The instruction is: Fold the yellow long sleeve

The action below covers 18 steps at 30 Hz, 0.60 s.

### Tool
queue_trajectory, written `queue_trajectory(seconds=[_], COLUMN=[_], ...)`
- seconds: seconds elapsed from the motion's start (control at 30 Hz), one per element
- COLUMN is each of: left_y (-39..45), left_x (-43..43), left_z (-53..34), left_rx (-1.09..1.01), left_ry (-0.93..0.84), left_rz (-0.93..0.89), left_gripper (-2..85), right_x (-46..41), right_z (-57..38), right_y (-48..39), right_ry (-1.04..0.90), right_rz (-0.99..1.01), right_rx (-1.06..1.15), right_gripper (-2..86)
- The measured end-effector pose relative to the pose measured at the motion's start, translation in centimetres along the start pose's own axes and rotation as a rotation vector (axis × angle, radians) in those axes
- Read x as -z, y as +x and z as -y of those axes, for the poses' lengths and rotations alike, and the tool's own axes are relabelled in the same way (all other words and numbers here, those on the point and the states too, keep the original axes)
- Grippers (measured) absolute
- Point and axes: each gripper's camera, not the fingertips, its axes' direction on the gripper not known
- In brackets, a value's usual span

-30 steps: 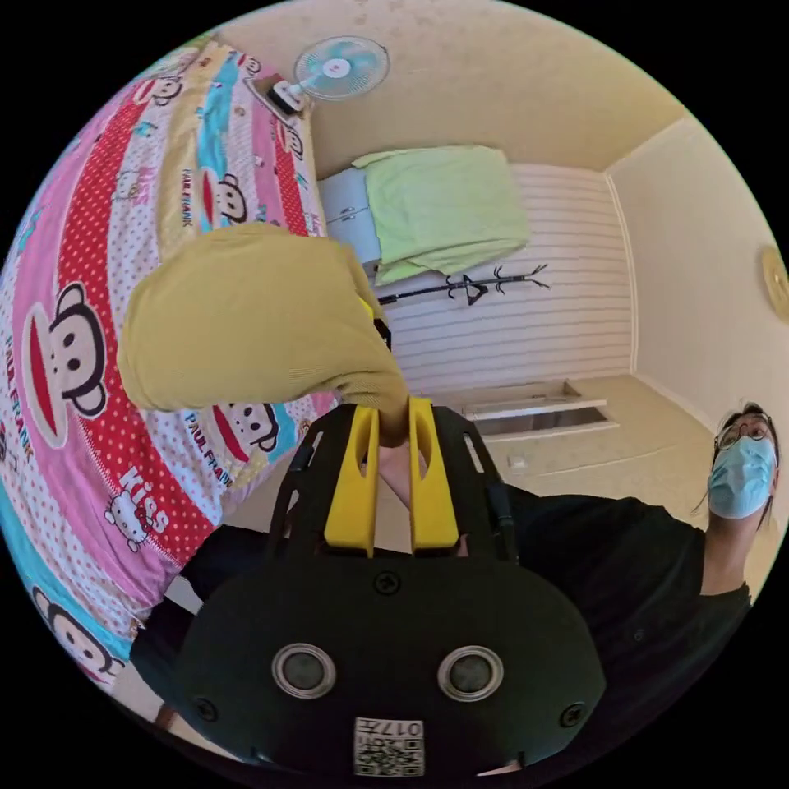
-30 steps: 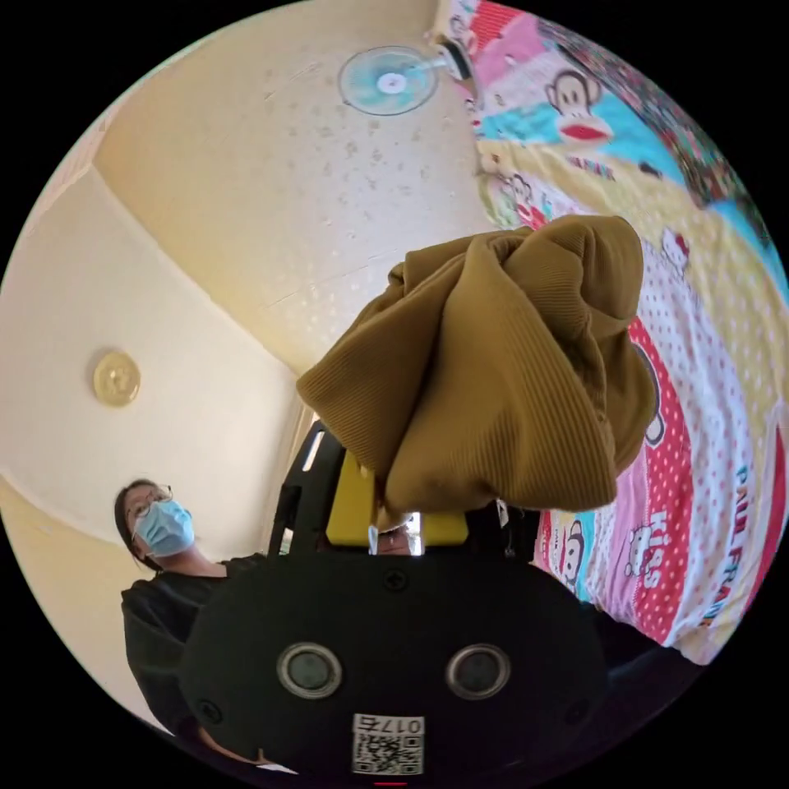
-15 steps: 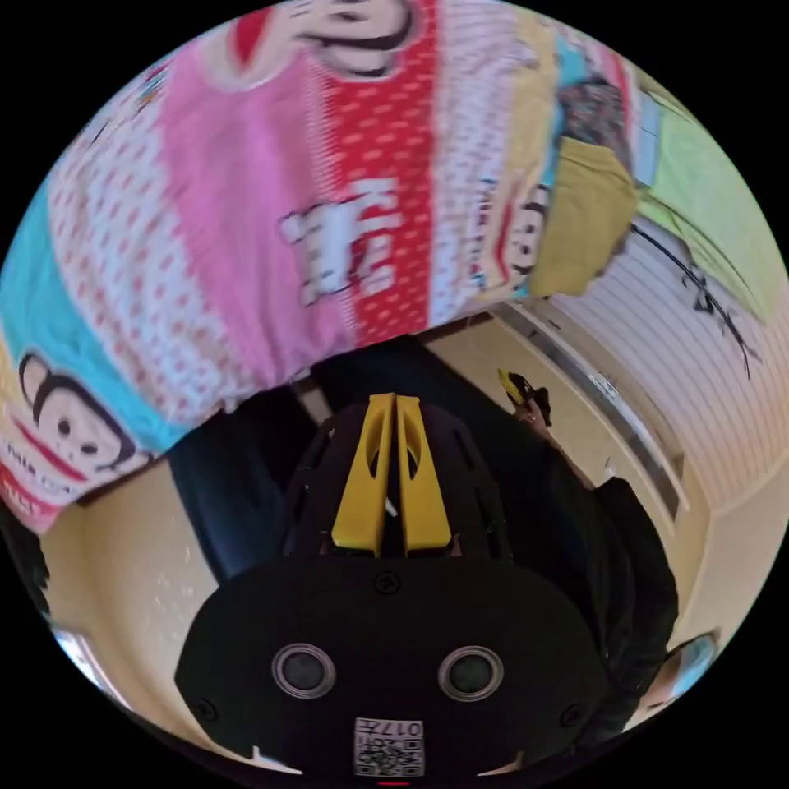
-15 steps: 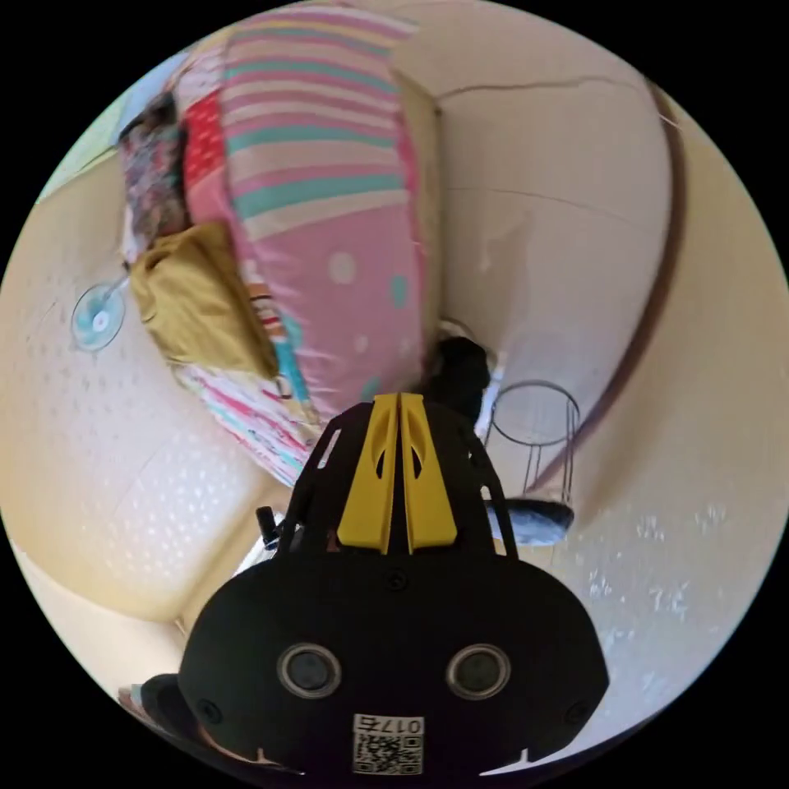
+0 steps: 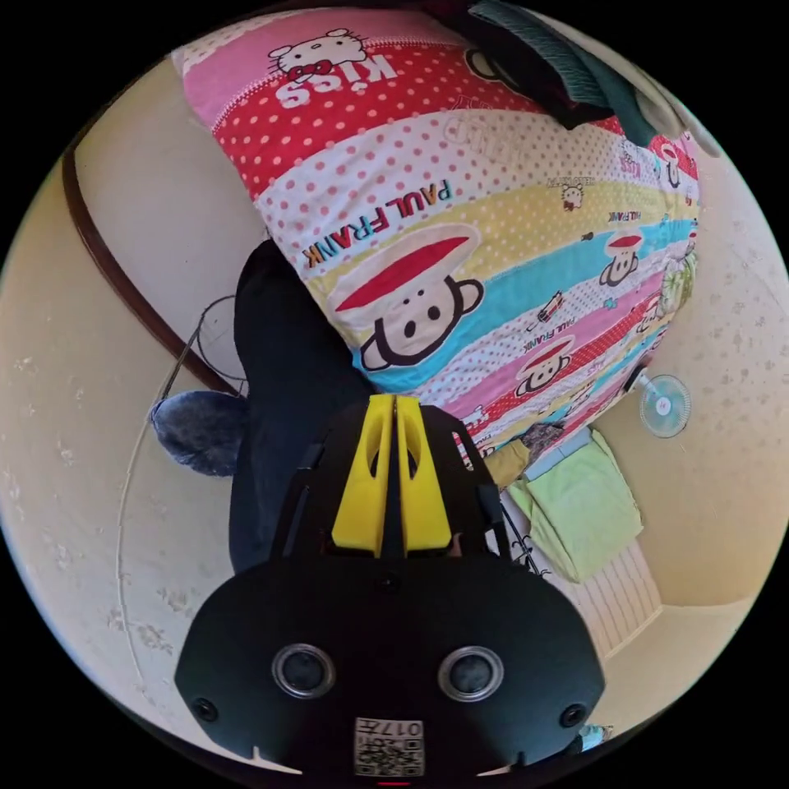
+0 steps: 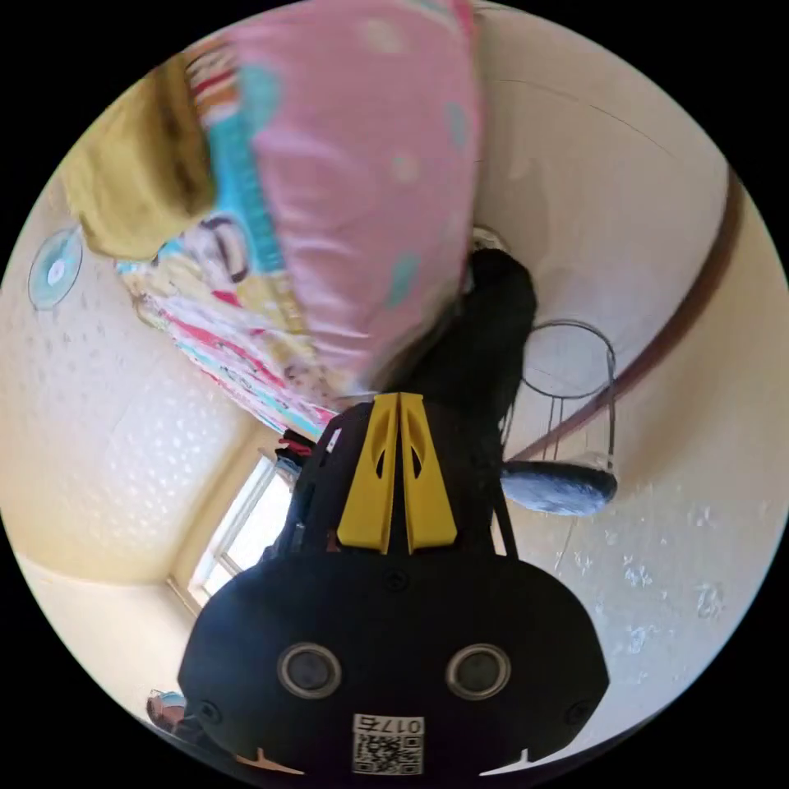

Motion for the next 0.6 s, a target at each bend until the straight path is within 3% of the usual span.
queue_trajectory(seconds=[0.13, 0.2, 0.27, 0.37, 0.47, 0.6], left_y=[0.5, 0.9, 0.6, -0.6, -2.6, -7.1], left_x=[-1.9, -1.5, -0.7, 1.3, 4.9, 13.3], left_z=[-0.5, -1.3, -2.2, -4.3, -6.0, -8.0], left_rx=[-0.136, -0.261, -0.335, -0.436, -0.499, -0.482], left_ry=[-0.075, -0.072, -0.031, 0.128, 0.328, 0.593], left_rz=[0.073, 0.195, 0.343, 0.564, 0.596, 0.418], left_gripper=[-1.0, -1.0, -1.0, -0.9, -0.7, 0.0], right_x=[-2.7, -4.2, -6.6, -9.0, -10.9, -12.8], right_z=[-2.5, -6.9, -15.4, -26.5, -33.1, -35.0], right_y=[-15.1, -20.5, -25.4, -27.0, -24.9, -21.6], right_ry=[0.015, 0.058, 0.206, 0.468, 0.683, 0.605], right_rz=[-0.259, -0.385, -0.578, -0.665, -0.604, -0.523], right_rx=[0.483, 0.693, 0.981, 1.309, 1.435, 1.396], right_gripper=[0.3, 0.3, 0.4, 0.4, 0.3, 0.3])
